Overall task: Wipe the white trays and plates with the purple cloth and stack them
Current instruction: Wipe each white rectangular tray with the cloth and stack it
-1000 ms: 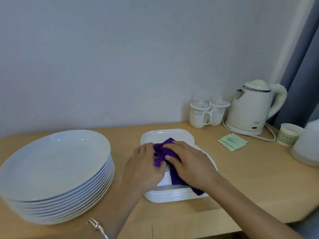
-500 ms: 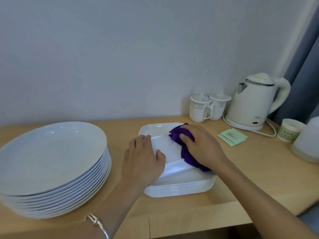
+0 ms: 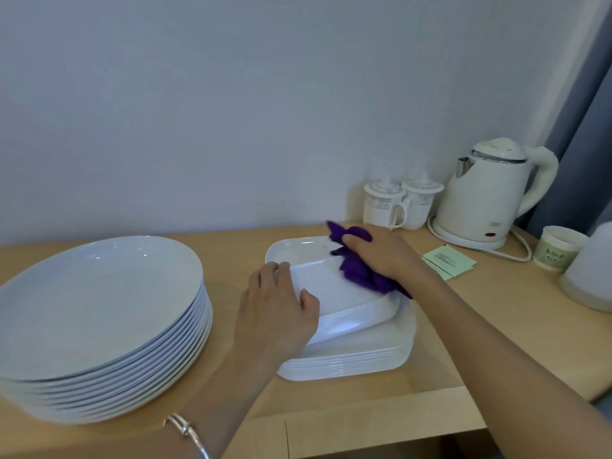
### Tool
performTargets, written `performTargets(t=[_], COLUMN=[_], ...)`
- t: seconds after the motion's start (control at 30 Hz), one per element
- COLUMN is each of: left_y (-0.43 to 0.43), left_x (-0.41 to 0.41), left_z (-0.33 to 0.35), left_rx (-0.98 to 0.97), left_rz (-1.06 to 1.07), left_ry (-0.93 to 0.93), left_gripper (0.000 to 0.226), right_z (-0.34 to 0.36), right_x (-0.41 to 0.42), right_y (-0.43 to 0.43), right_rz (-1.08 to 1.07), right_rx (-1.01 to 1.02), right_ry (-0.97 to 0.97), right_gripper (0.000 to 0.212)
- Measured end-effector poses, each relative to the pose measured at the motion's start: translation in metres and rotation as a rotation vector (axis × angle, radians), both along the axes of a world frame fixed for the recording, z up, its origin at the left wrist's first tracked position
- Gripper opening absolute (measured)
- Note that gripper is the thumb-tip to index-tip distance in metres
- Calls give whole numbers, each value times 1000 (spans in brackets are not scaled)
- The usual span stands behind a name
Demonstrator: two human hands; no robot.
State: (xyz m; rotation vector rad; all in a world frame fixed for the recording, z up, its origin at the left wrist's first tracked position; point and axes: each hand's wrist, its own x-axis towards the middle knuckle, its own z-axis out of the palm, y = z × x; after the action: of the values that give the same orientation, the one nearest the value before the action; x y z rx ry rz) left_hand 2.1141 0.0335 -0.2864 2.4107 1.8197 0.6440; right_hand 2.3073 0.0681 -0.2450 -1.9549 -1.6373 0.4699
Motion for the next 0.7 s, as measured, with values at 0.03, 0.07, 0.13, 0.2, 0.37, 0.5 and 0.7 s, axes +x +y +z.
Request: performTargets(t=[0.03,0.07,0.13,0.2,0.37,0.5,0.7], left_y=[0,0,0,0,2,17,55], left_x=[0,0,2,6,9,-2,-20], left_z=[-1,-2,-2,-2,-3,10,31], left_rx=[-2,-5,0,9,-50,-225,-501], left_rz=[5,11,19,23,34,43,-11], left_ry=[-2,-7,-27,-39,-67,-215,-396], left_gripper=[65,65,69,71,54,48,25], right_z=[-5,-12,-24,-30,-30,-24,-27], right_x=[9,14,14,0,-42,-50,-50], right_y=[-5,-14,-38,-62,-77,-68,-69], right_rz=[-35,-61,-108,-129,82,123,111], right_rx=[10,38,130,224,300,284,269], right_ry=[75,138,163,12,-286,-247,-161], right_gripper=[22,20,20,31,40,38,39])
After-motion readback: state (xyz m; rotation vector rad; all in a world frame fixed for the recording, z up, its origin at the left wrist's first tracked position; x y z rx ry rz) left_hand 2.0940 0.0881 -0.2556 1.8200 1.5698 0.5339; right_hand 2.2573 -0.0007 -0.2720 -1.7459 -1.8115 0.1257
